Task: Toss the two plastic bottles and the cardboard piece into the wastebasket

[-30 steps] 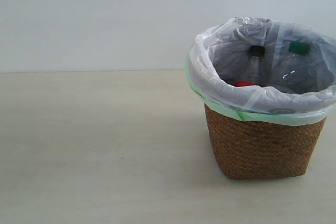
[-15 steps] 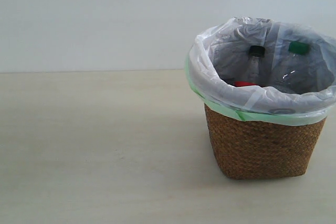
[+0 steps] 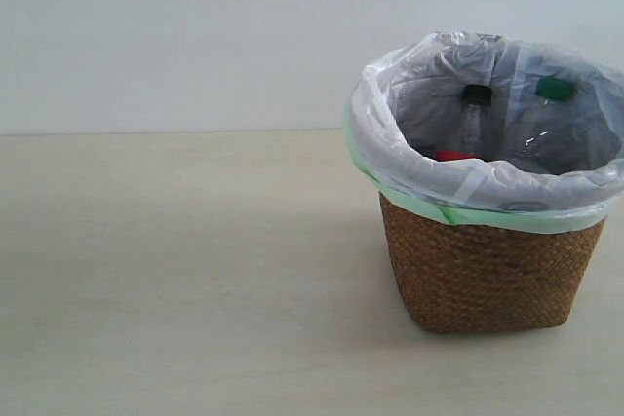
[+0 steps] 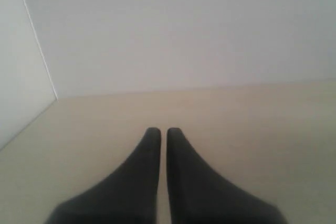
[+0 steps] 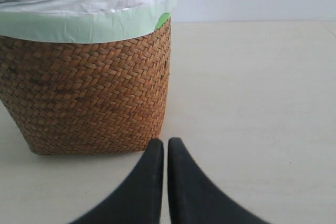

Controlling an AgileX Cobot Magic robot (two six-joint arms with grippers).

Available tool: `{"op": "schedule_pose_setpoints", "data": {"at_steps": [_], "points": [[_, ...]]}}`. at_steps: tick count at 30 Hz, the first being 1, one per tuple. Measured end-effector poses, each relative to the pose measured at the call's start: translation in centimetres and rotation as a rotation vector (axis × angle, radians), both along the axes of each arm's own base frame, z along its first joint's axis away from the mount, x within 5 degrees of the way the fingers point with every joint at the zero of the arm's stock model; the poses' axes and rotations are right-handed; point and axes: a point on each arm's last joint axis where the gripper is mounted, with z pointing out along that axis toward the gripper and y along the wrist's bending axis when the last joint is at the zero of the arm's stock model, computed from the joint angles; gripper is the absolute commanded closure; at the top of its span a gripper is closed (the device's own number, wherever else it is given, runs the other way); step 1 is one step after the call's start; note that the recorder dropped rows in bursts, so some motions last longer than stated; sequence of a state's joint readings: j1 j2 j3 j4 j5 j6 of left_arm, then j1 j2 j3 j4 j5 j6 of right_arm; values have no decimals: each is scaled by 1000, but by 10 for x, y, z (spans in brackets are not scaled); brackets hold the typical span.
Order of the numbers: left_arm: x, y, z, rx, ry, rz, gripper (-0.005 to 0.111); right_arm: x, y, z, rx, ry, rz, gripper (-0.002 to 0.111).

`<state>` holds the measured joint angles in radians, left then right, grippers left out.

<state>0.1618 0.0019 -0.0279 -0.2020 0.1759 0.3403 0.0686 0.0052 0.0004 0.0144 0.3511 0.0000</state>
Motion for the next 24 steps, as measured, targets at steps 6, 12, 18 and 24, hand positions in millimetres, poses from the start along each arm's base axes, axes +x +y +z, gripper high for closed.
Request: {"op": "schedule_pose_setpoints", "data": {"at_steps": [6,12,18,24], "points": [[0,-1,-17,26,133,-14,103,0,0,0,0,0,0,108],[-1,4,-19,192,176,11,103,0,0,0,0,0,0,108],[-1,6,-19,269,189,24,103,0,0,0,0,0,0,108],[-2,6,-19,275,190,25,103,0,0,0,0,0,0,108]]}}
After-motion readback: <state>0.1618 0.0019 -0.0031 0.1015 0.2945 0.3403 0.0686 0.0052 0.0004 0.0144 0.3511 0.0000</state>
